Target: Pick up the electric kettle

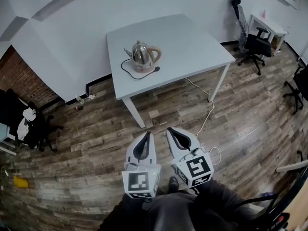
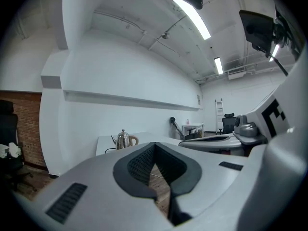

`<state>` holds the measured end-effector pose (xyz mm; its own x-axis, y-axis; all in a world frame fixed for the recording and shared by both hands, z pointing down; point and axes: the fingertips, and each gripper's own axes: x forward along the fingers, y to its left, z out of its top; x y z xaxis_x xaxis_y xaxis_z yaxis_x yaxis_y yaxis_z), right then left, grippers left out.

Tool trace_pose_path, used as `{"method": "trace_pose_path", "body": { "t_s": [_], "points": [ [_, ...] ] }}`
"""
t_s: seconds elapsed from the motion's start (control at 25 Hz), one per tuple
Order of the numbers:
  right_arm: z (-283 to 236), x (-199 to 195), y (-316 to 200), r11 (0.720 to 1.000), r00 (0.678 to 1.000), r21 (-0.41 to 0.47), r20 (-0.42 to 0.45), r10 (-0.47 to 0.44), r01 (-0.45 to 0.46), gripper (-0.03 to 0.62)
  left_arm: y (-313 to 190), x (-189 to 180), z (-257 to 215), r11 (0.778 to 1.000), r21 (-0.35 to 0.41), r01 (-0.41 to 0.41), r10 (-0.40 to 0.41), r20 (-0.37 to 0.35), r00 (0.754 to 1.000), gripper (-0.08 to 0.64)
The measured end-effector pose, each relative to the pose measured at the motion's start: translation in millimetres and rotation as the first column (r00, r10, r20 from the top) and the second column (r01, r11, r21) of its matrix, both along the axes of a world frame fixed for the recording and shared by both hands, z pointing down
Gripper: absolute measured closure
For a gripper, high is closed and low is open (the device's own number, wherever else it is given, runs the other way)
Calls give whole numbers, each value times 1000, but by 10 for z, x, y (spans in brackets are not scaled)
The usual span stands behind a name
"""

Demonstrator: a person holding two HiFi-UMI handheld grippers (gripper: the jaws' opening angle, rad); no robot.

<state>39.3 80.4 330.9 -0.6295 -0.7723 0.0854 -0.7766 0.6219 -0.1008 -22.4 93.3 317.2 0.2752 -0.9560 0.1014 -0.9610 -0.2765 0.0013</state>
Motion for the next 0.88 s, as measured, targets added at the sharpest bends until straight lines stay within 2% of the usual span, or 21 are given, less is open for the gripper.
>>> {"method": "trace_pose_path", "body": {
  "t_s": [0.32, 0.88],
  "points": [
    [76, -58, -358, 1000, 1000, -11, 0, 16, -16, 589, -350, -64, 42, 1000, 1, -12, 12, -4, 1000, 560],
    [115, -630, -1285, 999, 999, -25, -24, 42, -43, 589, -1296, -596, 76, 999, -12, -50, 50, -26, 998, 560]
  ]
}}
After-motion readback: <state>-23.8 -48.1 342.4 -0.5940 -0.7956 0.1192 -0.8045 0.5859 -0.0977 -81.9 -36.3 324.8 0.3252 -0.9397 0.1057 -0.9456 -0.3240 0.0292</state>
